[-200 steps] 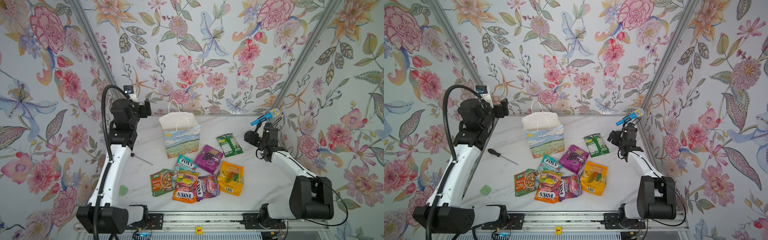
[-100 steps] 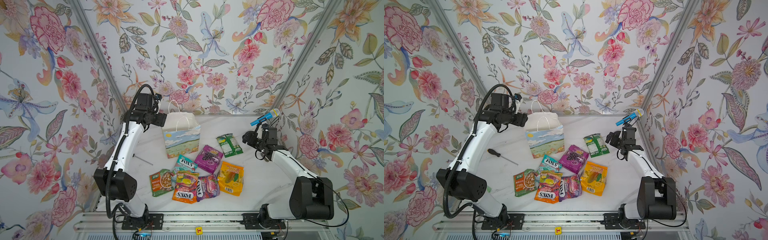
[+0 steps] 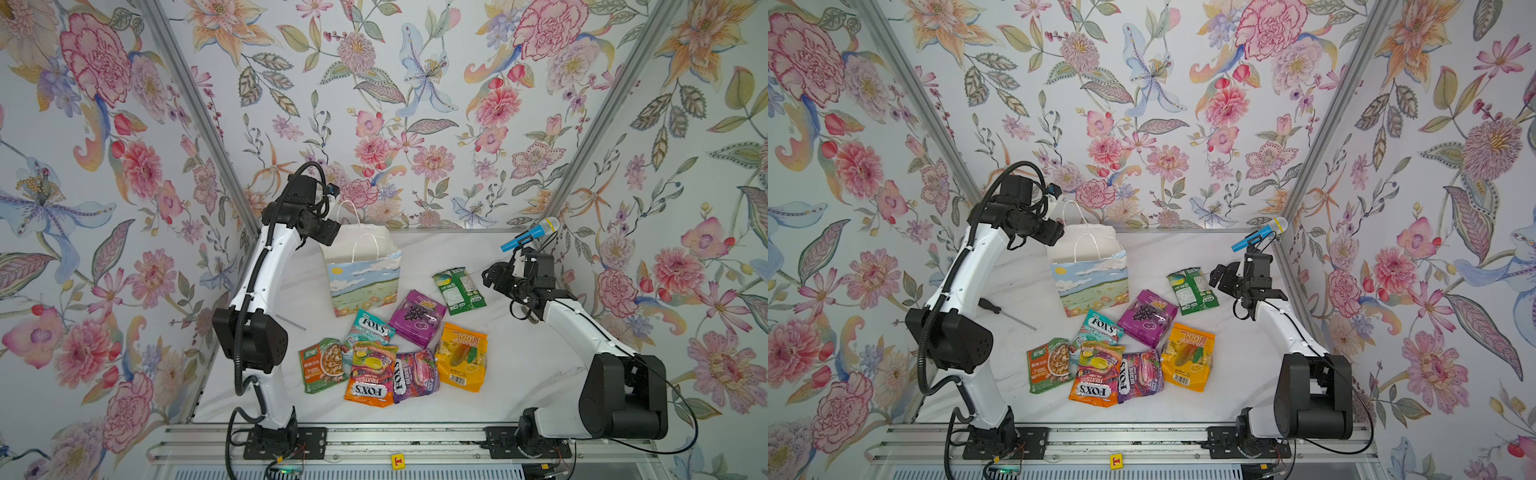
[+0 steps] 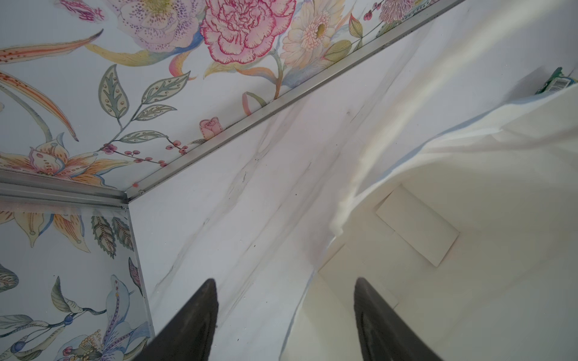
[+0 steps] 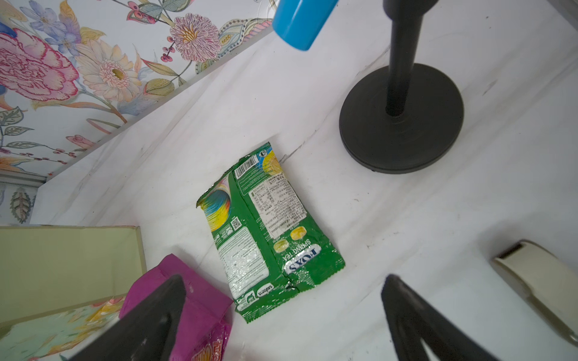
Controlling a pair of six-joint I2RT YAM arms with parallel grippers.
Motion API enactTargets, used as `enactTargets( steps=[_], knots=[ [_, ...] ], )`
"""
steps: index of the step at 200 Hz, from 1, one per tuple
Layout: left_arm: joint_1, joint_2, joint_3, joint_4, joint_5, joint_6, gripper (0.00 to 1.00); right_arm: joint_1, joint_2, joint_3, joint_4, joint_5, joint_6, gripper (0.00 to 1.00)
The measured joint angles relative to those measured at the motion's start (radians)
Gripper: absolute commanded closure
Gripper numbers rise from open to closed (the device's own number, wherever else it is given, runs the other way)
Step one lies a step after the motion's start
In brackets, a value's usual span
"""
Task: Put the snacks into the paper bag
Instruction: 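Move the left gripper to the bag rim while the right gripper hovers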
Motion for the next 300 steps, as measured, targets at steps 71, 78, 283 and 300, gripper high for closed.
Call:
enactTargets(
  steps=[71,78,283,300],
  knots=[
    [0.0,0.057,0.078,-0.027,0.026,0.022,0.3,0.0,0.0,0.006,-0.006,-0.015,0.0,0.01],
    [0.0,0.063,0.078,-0.029,0.029,0.022,0.3,0.0,0.0,0.006,-0.007,-0.015,0.0,0.01],
    [-0.001,0.142,0.135,-0.058,0.134,-0.007,0.77,-0.001,0.0,0.006,-0.007,-0.054,0.0,0.01],
    [-0.001,0.142,0.135,-0.058,0.134,-0.006,0.85,-0.001,0.0,0.006,-0.007,-0.059,0.001,0.02]
  ],
)
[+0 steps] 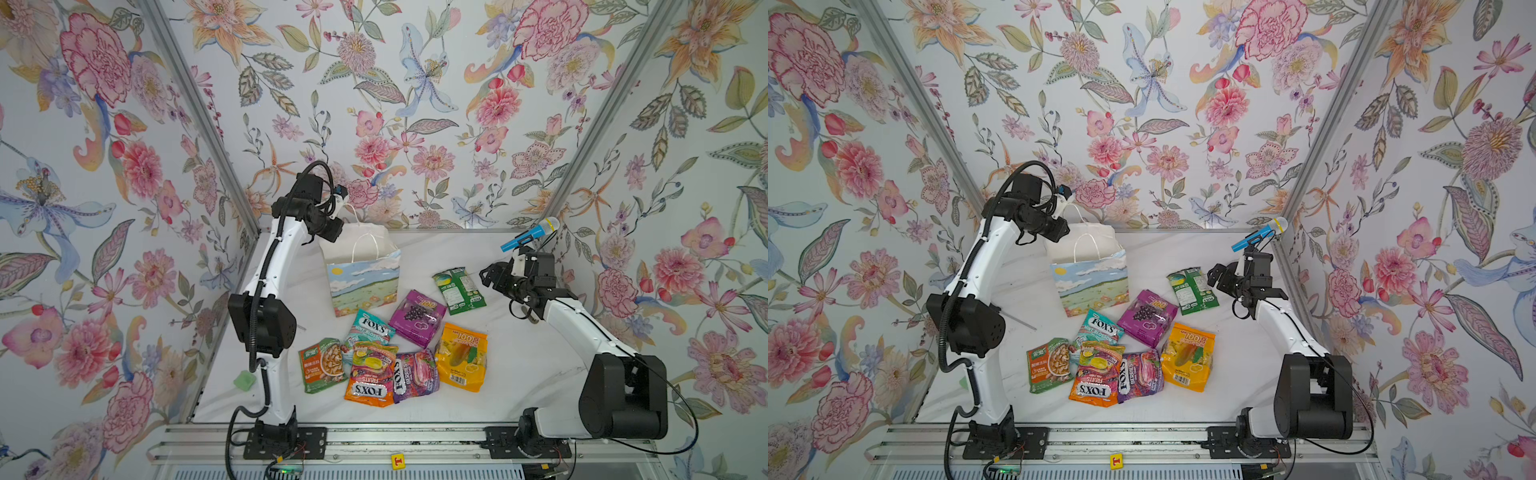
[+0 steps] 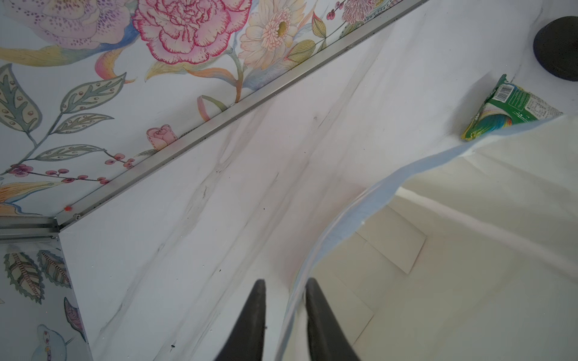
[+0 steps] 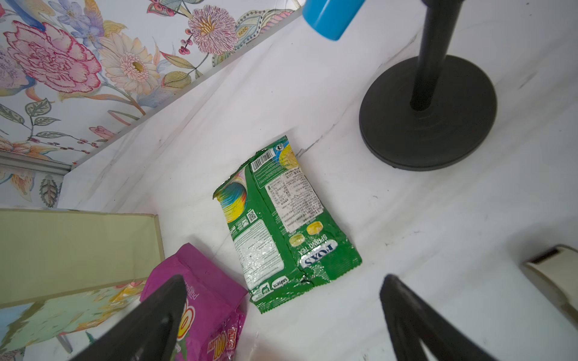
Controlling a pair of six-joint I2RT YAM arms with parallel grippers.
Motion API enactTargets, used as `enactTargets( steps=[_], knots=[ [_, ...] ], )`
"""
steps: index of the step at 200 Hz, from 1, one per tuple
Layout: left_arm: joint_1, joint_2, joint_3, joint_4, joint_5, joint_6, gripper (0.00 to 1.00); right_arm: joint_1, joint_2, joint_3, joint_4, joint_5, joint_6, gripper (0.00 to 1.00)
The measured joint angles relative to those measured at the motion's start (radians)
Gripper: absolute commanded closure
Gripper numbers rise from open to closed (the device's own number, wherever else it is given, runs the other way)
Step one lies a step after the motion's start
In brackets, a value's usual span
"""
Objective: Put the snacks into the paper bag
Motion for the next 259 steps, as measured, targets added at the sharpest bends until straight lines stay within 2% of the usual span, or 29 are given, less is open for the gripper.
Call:
enactTargets(
  steps=[52,91,132,160,193,223,259],
  knots=[
    [0.001,-0.018,-0.016,0.0,-0.008,-0.037,1.0,0.005,0.0,0.0,-0.001,-0.011,0.0,0.06],
    [0.011,-0.074,-0.063,0.001,-0.017,-0.11,1.0,0.073,0.038,0.035,-0.023,-0.032,0.011,0.12],
    [0.045,-0.22,-0.279,0.068,-0.03,-0.208,1.0,0.183,0.08,0.071,-0.058,-0.027,0.034,0.16],
    [0.072,-0.33,-0.443,0.141,-0.015,-0.266,1.0,0.203,0.071,0.057,-0.078,-0.03,0.069,0.17],
    [0.1,-0.418,-0.533,0.211,0.01,-0.312,1.0,0.203,-0.068,-0.059,-0.136,-0.014,0.118,0.17],
    [0.121,-0.484,-0.611,0.279,0.024,-0.341,1.0,0.185,-0.24,-0.155,-0.214,-0.003,0.144,0.23],
    [0.149,-0.525,-0.689,0.352,0.056,-0.373,1.0,0.146,-0.354,-0.252,-0.287,-0.005,0.165,0.3]
  ],
)
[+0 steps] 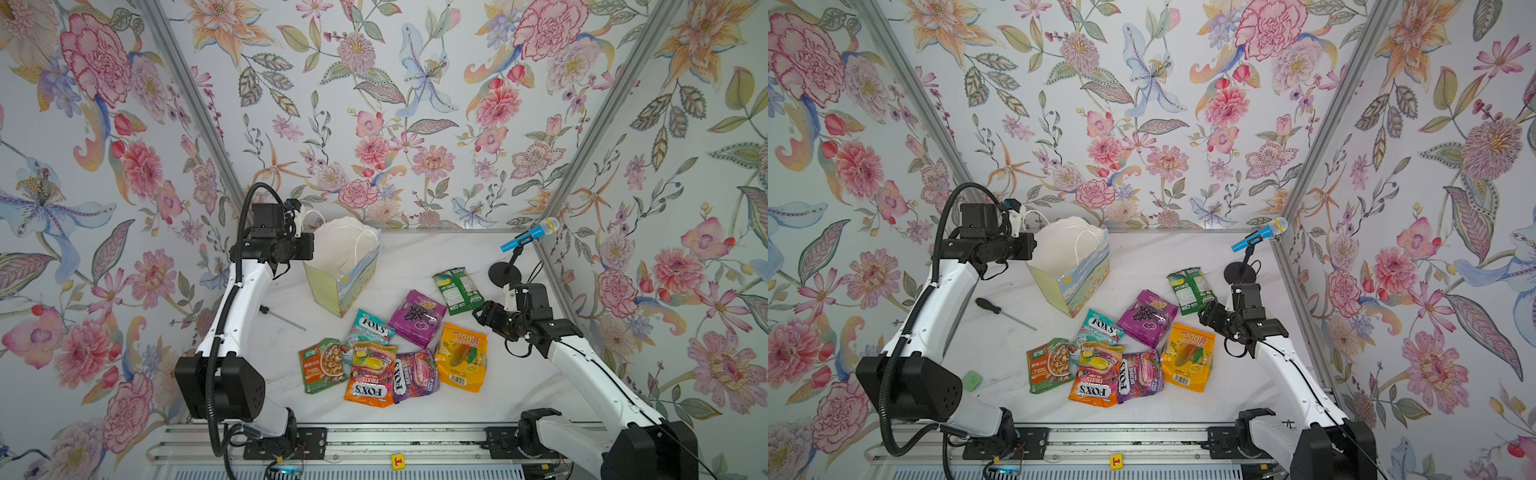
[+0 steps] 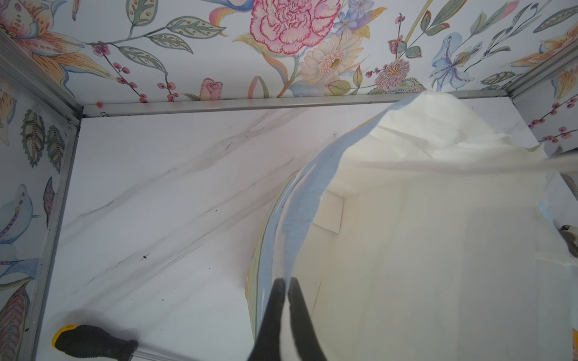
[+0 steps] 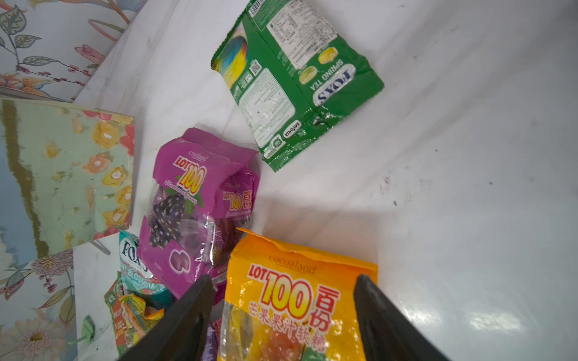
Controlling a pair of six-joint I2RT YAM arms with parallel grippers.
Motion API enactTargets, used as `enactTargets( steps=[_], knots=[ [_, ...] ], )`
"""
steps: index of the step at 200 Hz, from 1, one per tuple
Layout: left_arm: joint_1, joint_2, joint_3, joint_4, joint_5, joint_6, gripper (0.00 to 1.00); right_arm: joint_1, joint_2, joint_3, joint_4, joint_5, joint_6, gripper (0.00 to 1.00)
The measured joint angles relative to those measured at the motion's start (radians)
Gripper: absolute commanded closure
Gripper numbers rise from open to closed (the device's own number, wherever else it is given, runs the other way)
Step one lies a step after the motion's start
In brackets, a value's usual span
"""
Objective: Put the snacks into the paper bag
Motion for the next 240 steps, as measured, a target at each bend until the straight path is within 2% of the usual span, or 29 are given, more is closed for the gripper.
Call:
enactTargets(
  steps=[68,116,156,200,240],
  knots=[
    [0.005,-0.003,-0.034,0.05,0.087,-0.021,1.0,-0.031,0.002,-0.099,-0.03,-0.028,0.008,0.33],
    [0.013,0.003,-0.034,0.05,0.097,-0.021,1.0,-0.067,0.057,-0.112,0.008,-0.045,-0.009,0.34],
    [0.017,0.023,-0.034,0.05,0.098,-0.021,1.0,-0.03,0.1,0.014,0.032,-0.034,-0.027,0.34],
    [0.018,0.06,-0.033,0.059,0.097,-0.025,1.0,0.083,0.304,0.187,0.144,-0.023,-0.018,0.38],
    [0.018,0.059,-0.032,0.059,0.097,-0.025,1.0,0.125,0.436,0.224,0.218,-0.021,0.019,0.42]
  ],
)
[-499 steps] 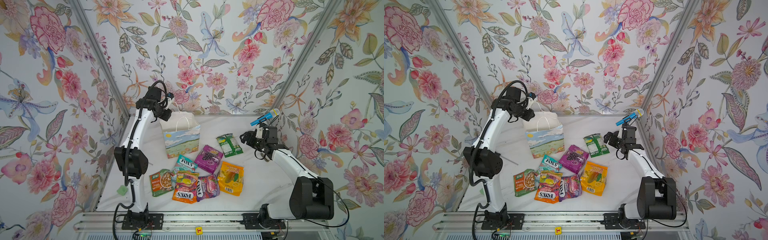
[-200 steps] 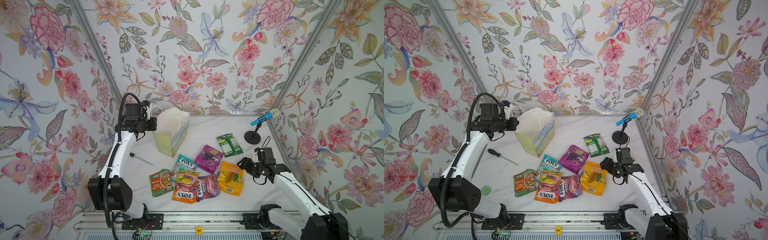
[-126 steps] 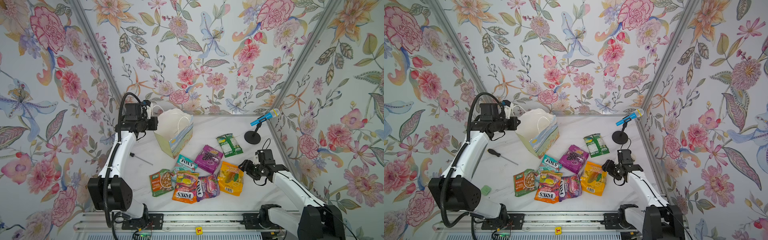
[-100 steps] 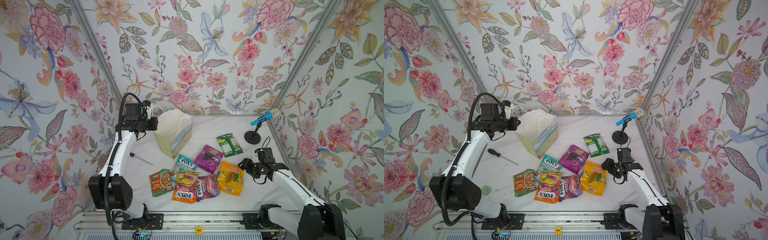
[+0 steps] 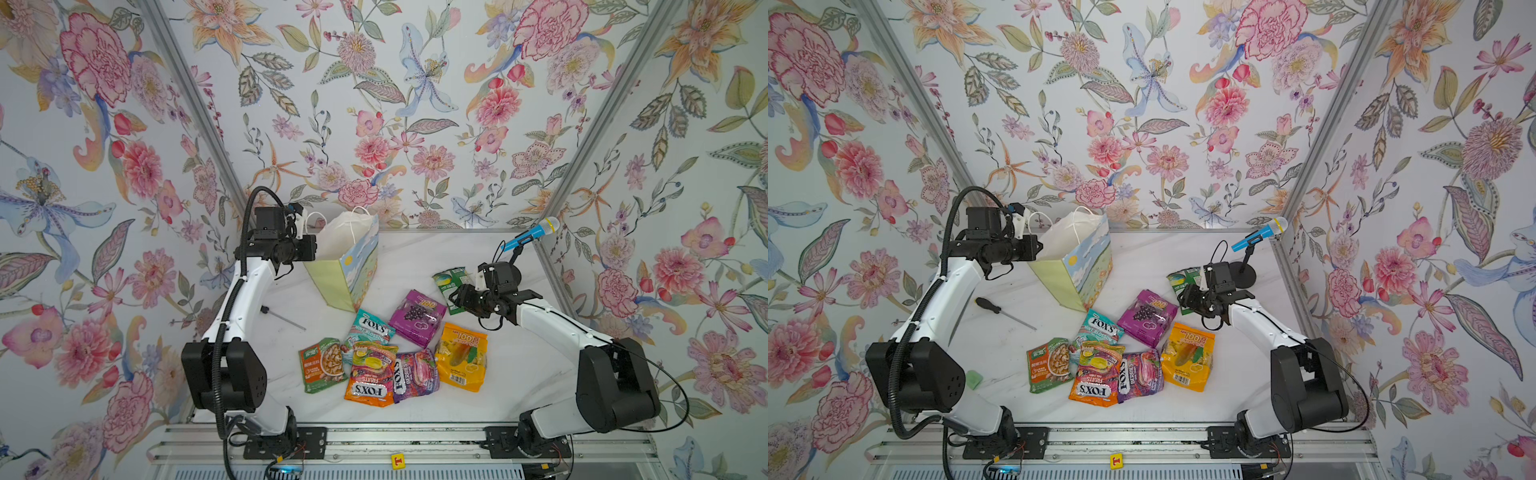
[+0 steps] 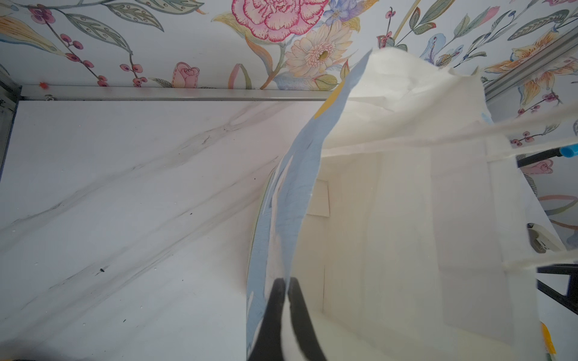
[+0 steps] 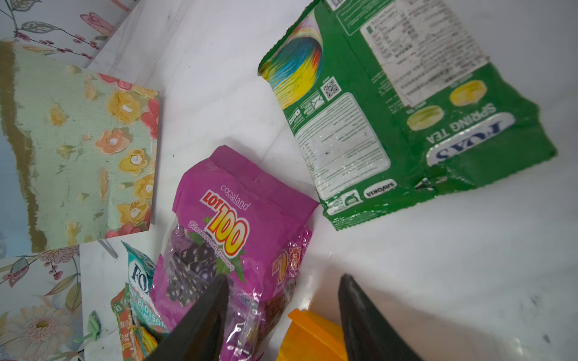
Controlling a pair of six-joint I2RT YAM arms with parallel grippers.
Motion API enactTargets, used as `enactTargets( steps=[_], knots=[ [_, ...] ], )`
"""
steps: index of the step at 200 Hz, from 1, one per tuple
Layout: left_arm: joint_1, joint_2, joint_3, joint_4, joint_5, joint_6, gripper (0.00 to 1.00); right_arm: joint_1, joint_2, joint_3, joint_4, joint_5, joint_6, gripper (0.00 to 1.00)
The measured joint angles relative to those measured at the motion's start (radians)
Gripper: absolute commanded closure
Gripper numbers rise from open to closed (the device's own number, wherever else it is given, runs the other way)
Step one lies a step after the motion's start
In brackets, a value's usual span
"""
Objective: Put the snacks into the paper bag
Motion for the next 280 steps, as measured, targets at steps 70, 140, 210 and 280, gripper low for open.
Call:
enactTargets(
  steps=[70,140,210,280],
  knots=[
    [0.0,0.0,0.0,0.002,0.001,-0.003,1.0,-0.04,0.134,0.006,0.121,-0.056,0.068,0.46],
    [0.0,0.0,0.0,0.002,0.001,-0.007,1.0,-0.034,0.208,-0.009,0.216,-0.132,0.137,0.5],
    [0.001,0.0,0.006,0.0,0.028,-0.025,1.0,-0.026,0.274,-0.048,0.308,-0.18,0.205,0.49],
    [0.002,0.014,0.029,-0.01,0.054,-0.029,1.0,-0.029,0.359,-0.054,0.51,-0.298,0.325,0.7]
  ],
)
